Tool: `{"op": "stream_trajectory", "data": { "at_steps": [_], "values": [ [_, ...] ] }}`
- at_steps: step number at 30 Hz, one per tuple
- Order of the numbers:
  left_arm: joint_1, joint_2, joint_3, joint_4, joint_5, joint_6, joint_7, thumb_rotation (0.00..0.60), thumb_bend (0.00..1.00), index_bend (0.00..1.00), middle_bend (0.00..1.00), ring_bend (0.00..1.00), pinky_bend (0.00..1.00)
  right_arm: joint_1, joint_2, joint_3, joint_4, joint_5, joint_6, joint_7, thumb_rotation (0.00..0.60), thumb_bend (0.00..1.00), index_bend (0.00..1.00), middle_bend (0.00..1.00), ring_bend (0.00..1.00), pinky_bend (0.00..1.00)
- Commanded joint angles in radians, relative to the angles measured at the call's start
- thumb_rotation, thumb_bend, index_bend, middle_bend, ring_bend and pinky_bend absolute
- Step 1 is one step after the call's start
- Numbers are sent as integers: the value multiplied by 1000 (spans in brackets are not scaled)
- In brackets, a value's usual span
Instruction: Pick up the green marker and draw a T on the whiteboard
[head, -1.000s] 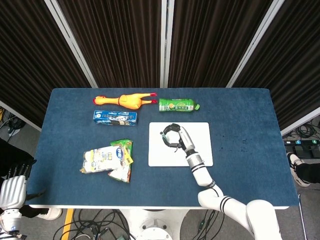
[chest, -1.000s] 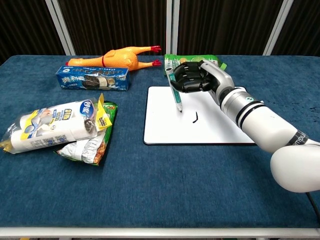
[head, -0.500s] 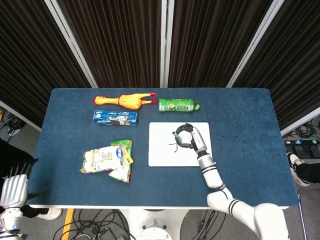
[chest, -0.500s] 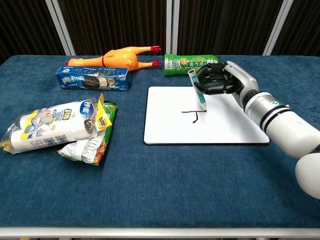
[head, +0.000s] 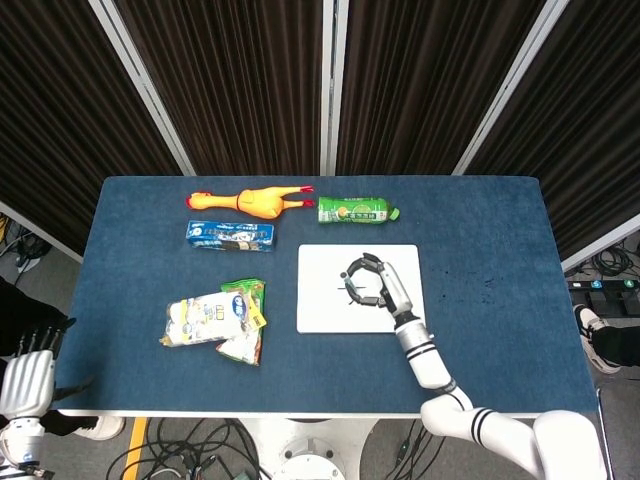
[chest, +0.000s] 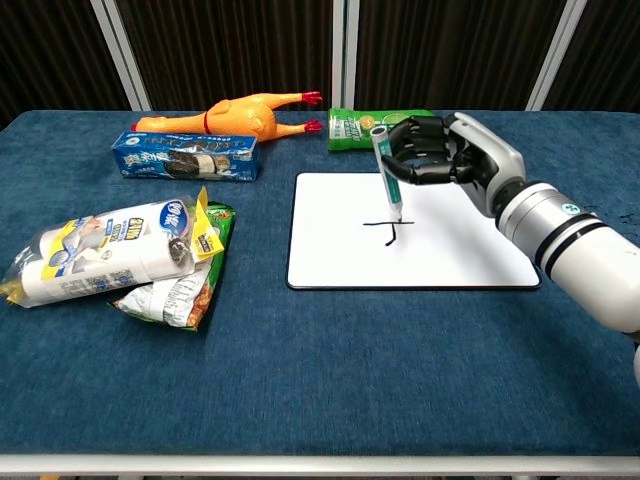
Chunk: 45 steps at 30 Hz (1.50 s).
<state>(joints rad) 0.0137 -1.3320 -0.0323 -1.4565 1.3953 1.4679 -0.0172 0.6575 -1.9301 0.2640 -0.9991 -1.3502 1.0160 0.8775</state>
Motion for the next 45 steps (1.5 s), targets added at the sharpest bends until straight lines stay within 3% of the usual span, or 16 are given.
{"op": "stream_trajectory", "data": {
  "at_steps": [1, 8, 12, 16, 22, 28, 42, 45],
  "values": [
    [4, 1, 0, 1, -2, 4, -4, 600, 0, 143, 102, 44, 0, -5, 0, -3, -5, -4, 6, -3, 600, 639, 714, 609, 340, 96],
    [10, 0, -1, 4, -1, 12, -13, 600, 0, 143, 102, 44, 0, -75, 89, -31, -38, -63, 145, -55, 600, 639, 714, 609, 339, 95],
    [1, 0, -2, 4, 2, 1, -7, 600, 0, 143, 102, 44, 0, -121, 176, -72, 10, -139, 269, -204, 600, 638, 714, 609, 336, 96],
    [-11, 0, -6, -3, 13, -3, 5, 600, 0, 143, 102, 44, 0, -137, 265, -134, 116, -228, 338, -443, 600, 636, 716, 608, 333, 95],
    [-15, 5, -3, -23, 16, -5, 24, 600, 0, 143, 102, 44, 0, -141, 328, -191, 193, -282, 337, -672, 600, 636, 716, 605, 323, 78],
    [-10, 15, 4, -42, 12, -6, 36, 600, 0, 143, 102, 44, 0, -128, 319, -263, 327, -336, 274, -846, 600, 628, 705, 591, 299, 23],
    [-1, 21, 7, -58, 4, 0, 49, 600, 0, 143, 103, 44, 0, -107, 167, -309, 541, -326, 145, -798, 600, 628, 639, 541, 262, 0],
    [-2, 21, 7, -58, 0, -4, 50, 600, 0, 143, 102, 44, 0, -108, 151, -318, 566, -325, 124, -797, 600, 628, 532, 499, 223, 0]
  ]
}}
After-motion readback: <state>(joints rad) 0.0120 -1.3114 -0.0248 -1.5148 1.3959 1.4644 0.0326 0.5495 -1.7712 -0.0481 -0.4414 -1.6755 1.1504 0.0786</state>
